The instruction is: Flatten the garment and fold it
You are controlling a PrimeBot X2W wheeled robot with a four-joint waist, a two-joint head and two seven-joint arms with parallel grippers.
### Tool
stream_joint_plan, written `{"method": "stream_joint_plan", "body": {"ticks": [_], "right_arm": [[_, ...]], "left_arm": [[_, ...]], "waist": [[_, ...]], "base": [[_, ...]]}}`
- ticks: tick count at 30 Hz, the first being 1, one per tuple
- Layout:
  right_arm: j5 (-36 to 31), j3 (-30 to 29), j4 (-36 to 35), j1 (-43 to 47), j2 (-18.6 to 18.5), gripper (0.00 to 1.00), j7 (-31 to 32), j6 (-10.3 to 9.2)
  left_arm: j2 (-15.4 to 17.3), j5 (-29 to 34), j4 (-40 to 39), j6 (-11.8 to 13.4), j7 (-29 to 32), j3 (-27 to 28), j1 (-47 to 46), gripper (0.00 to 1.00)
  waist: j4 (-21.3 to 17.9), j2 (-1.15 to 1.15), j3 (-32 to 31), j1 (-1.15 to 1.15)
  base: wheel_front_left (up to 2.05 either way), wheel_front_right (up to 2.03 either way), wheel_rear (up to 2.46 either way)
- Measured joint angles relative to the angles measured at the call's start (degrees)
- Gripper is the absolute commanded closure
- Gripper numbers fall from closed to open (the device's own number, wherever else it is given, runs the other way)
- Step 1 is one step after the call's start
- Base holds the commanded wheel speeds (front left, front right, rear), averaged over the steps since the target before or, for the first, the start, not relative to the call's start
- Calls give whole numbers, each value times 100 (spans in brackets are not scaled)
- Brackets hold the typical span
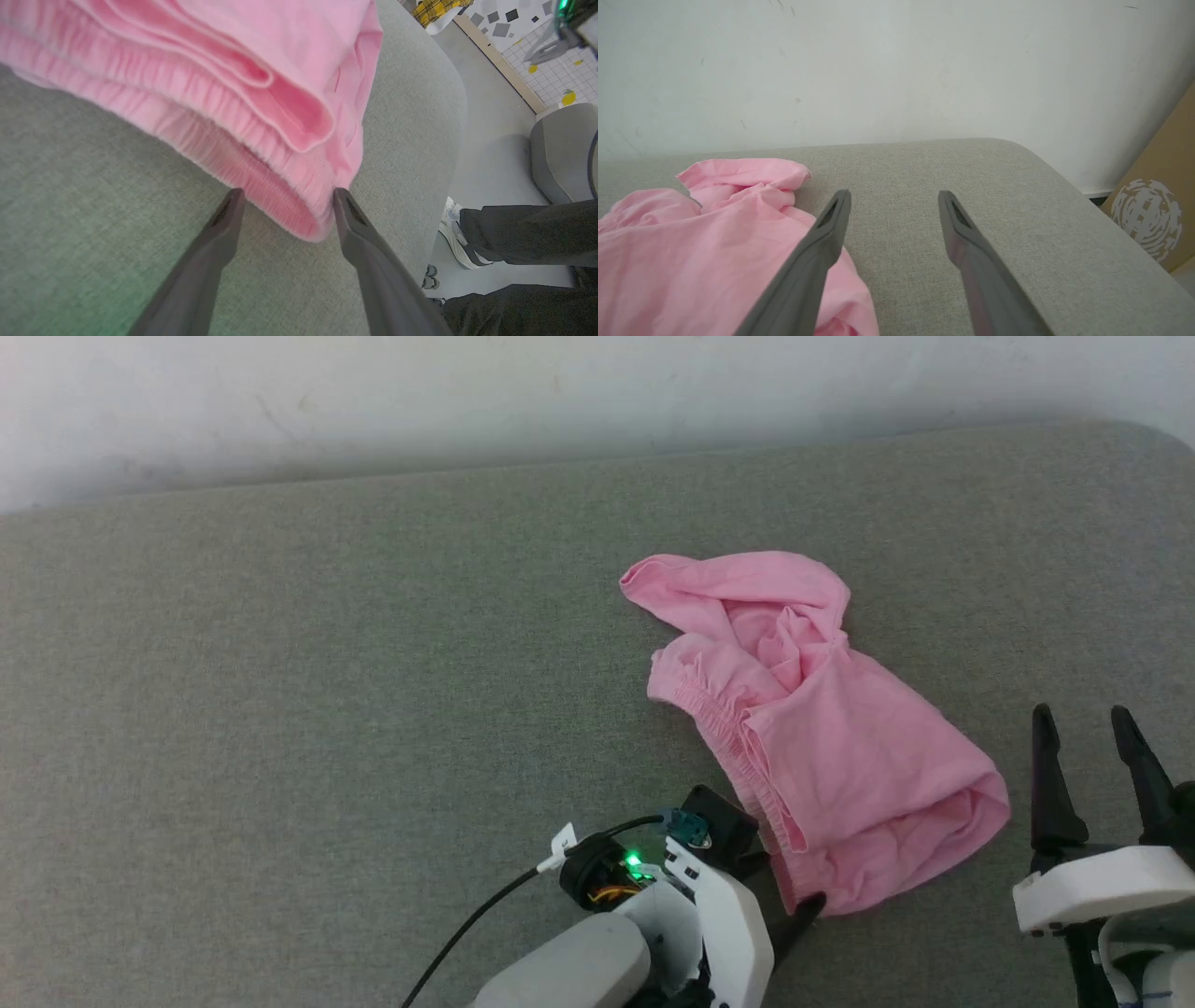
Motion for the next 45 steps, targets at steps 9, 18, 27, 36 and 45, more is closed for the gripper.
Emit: {"method": "stream_joint_plan", "body": {"ticks": [9,18,27,36,45], "right_arm": [[-10,32,-46,-69,-2,0,34,0],[-24,330,-79,79,-4,0,272,0],[1,474,-94,298,-2,0,411,0],[42,625,30,300,-1,0,545,0],[22,947,-59,310,-9,0,737,-1]], "left_arm": [[-3,-633,216,-97,-1027,-260,-227,100],[703,-621,-121,366,-2164,385,-101,100],[2313,-148,-2293,1378,-2571,1532,525,100],[2679,-671,-1448,2004,-2448,1939,1738,0],[2203,517,-1961,2025,-2581,2959,1797,0]], "waist": [[297,0,33,-1],[707,0,-301,-1],[1231,0,-588,-2],[1474,0,-675,-1],[1709,0,-718,-1]], "base": [[0,0,0],[0,0,0],[0,0,0],[0,0,0],[0,0,0]]}}
